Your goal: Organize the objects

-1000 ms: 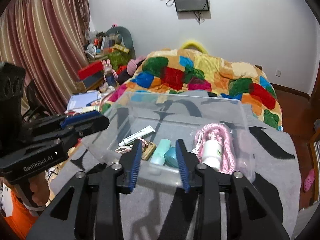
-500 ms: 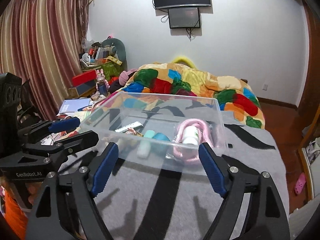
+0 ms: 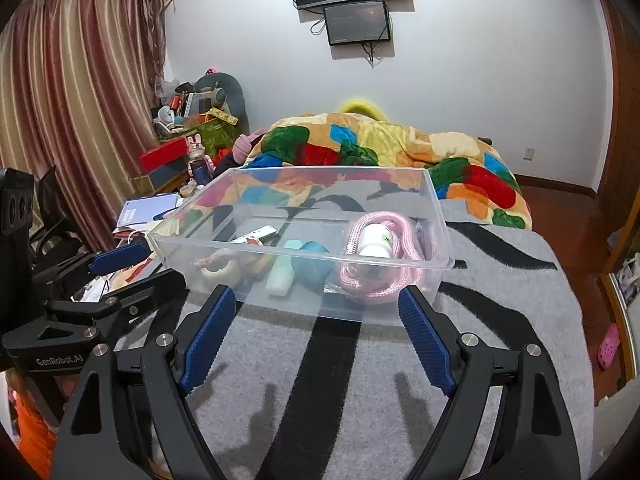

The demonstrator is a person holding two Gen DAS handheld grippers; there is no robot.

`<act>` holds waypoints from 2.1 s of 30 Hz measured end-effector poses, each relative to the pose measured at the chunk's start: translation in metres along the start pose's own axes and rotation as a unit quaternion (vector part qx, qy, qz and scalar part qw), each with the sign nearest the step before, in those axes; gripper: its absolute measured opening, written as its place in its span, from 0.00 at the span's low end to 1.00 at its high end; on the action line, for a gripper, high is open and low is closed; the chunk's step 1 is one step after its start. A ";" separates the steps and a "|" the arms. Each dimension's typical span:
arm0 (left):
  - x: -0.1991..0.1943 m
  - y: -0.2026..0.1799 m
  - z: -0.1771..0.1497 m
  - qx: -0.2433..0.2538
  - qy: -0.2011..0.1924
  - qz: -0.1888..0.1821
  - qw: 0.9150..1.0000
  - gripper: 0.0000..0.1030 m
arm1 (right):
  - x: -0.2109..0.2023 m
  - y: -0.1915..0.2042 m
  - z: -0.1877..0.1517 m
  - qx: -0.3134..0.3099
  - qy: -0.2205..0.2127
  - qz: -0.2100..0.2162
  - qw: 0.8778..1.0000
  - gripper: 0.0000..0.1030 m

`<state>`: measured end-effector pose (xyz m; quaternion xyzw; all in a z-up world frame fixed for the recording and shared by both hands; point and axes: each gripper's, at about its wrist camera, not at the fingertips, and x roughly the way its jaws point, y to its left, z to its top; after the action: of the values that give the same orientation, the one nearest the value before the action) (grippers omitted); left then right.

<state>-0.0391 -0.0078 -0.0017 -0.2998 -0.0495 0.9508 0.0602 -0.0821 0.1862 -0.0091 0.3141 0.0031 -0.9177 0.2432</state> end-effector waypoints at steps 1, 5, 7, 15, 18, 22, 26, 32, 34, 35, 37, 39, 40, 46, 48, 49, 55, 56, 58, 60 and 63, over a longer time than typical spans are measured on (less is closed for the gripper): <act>0.000 0.000 0.000 0.000 0.000 -0.001 1.000 0.85 | 0.000 0.000 0.000 0.000 0.000 0.001 1.000 0.79; 0.000 -0.001 -0.002 0.002 -0.001 0.000 1.000 0.87 | -0.002 0.004 0.000 -0.005 -0.003 0.003 1.000 0.79; 0.000 -0.001 -0.002 0.002 -0.001 0.000 1.000 0.87 | -0.003 0.004 0.000 -0.006 -0.004 0.004 1.000 0.79; -0.001 0.000 -0.002 0.002 -0.002 0.000 1.000 0.87 | -0.005 0.007 -0.001 -0.006 -0.005 0.006 1.000 0.79; -0.001 0.000 -0.003 0.003 -0.002 0.000 1.000 0.88 | -0.006 0.007 -0.001 -0.006 -0.005 0.006 1.000 0.79; -0.001 0.000 -0.002 0.002 -0.002 0.000 1.000 0.90 | -0.006 0.008 -0.001 -0.006 -0.005 0.006 1.000 0.79; -0.002 -0.001 -0.002 0.001 -0.002 -0.002 1.000 0.91 | -0.006 0.008 -0.001 -0.005 -0.005 0.007 1.000 0.79; -0.005 -0.003 0.001 0.003 -0.001 -0.004 1.000 0.92 | -0.006 0.009 -0.001 -0.005 -0.005 0.008 1.000 0.79; -0.006 -0.003 0.001 0.003 -0.001 -0.004 1.000 0.92 | -0.006 0.009 -0.001 -0.004 -0.004 0.008 1.000 0.79; -0.005 -0.003 0.001 0.003 -0.001 -0.005 1.000 0.93 | -0.006 0.009 -0.001 -0.003 -0.004 0.009 1.000 0.79; -0.005 -0.003 0.001 0.003 -0.001 -0.005 1.000 0.93 | -0.006 0.010 -0.001 0.000 -0.004 0.012 1.000 0.79; -0.006 -0.005 0.001 0.003 -0.001 -0.007 1.000 0.93 | -0.006 0.009 -0.002 0.002 -0.004 0.014 1.000 0.79; -0.006 -0.005 0.001 0.003 -0.001 -0.008 1.000 0.93 | -0.006 0.009 -0.002 0.002 -0.004 0.014 1.000 0.79; -0.008 -0.005 0.000 0.003 -0.004 -0.010 1.000 0.93 | -0.005 0.004 -0.002 0.004 -0.002 0.014 1.000 0.79; -0.008 -0.005 0.000 0.003 -0.003 -0.010 1.000 0.93 | -0.005 0.004 -0.002 0.005 -0.002 0.015 1.000 0.79; -0.008 -0.005 0.000 0.003 -0.002 -0.011 1.000 0.93 | -0.006 0.004 -0.002 0.005 -0.002 0.015 1.000 0.79; -0.009 -0.007 0.000 0.004 0.000 -0.014 1.000 0.93 | -0.005 0.003 -0.002 0.005 -0.002 0.015 1.000 0.79; -0.009 -0.007 -0.001 0.004 -0.001 -0.014 1.000 0.93 | -0.005 0.003 -0.002 0.005 -0.001 0.015 1.000 0.79; -0.009 -0.007 -0.001 0.004 0.000 -0.014 1.000 0.93 | -0.005 0.002 -0.002 0.006 -0.001 0.015 1.000 0.79; -0.009 -0.007 -0.001 0.003 0.000 -0.015 1.000 0.93 | -0.005 0.002 -0.002 0.006 -0.001 0.016 1.000 0.79; -0.009 -0.007 -0.001 0.002 0.000 -0.014 1.000 0.93 | -0.006 0.002 -0.002 0.005 -0.001 0.016 1.000 0.79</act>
<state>-0.0299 -0.0021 0.0034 -0.2986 -0.0521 0.9501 0.0737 -0.0761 0.1872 -0.0075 0.3144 -0.0072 -0.9141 0.2559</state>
